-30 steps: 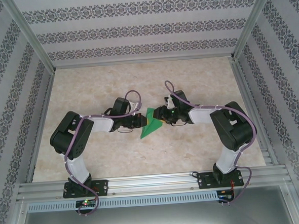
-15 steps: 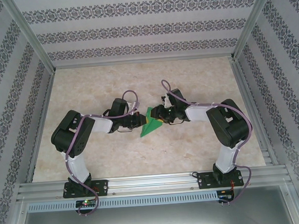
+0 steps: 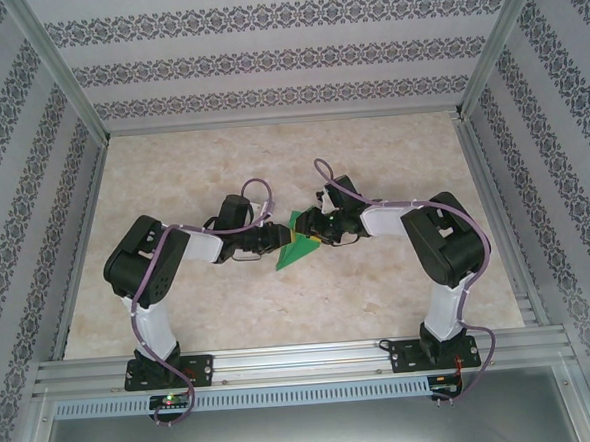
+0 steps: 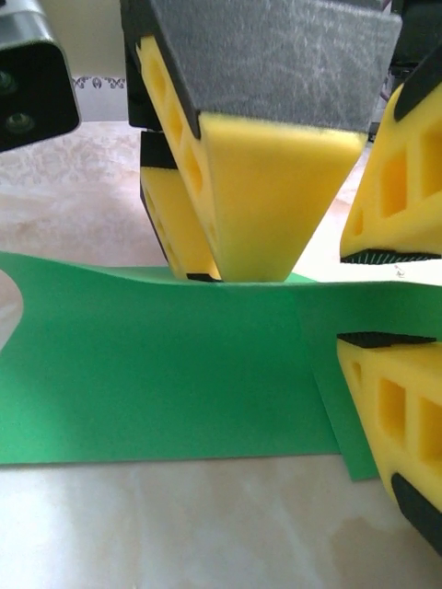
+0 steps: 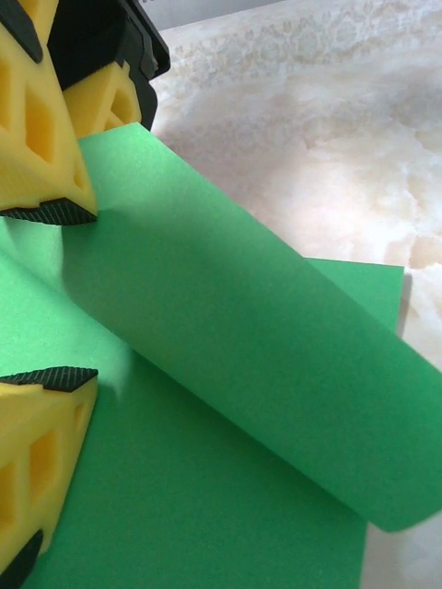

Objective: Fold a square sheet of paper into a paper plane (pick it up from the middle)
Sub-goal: Fourth fold the wing at the center of the table.

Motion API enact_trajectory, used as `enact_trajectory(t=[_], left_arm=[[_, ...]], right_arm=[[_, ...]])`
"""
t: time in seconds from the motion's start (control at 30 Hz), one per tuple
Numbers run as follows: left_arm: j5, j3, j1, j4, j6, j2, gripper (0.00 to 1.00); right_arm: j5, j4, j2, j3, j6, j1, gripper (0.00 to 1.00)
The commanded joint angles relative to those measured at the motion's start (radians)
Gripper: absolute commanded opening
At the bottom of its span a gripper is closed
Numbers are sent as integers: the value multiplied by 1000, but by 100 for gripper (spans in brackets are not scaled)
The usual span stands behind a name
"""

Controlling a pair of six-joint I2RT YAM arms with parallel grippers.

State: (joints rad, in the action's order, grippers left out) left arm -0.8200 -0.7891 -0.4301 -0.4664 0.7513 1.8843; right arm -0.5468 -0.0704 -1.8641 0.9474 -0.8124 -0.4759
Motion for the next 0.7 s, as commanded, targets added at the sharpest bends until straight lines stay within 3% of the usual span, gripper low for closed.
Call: enact_trajectory(t=[0.0,0.17,0.5,0.67], left_arm=[[-21,8,7,-36,-28,23,33],[-41,-7,3,-39,-38,41,35],[-67,-42,-15,-2,-72,51,24],[-54,-42,-13,32,-84,38,25]], right_arm=[[34,45,-24,16,-3,-13,48],[36,57,-27,22,-1,-16,48],[46,67,-30,24,-2,-22,48],[70,108,-37,37,7,-26,48]])
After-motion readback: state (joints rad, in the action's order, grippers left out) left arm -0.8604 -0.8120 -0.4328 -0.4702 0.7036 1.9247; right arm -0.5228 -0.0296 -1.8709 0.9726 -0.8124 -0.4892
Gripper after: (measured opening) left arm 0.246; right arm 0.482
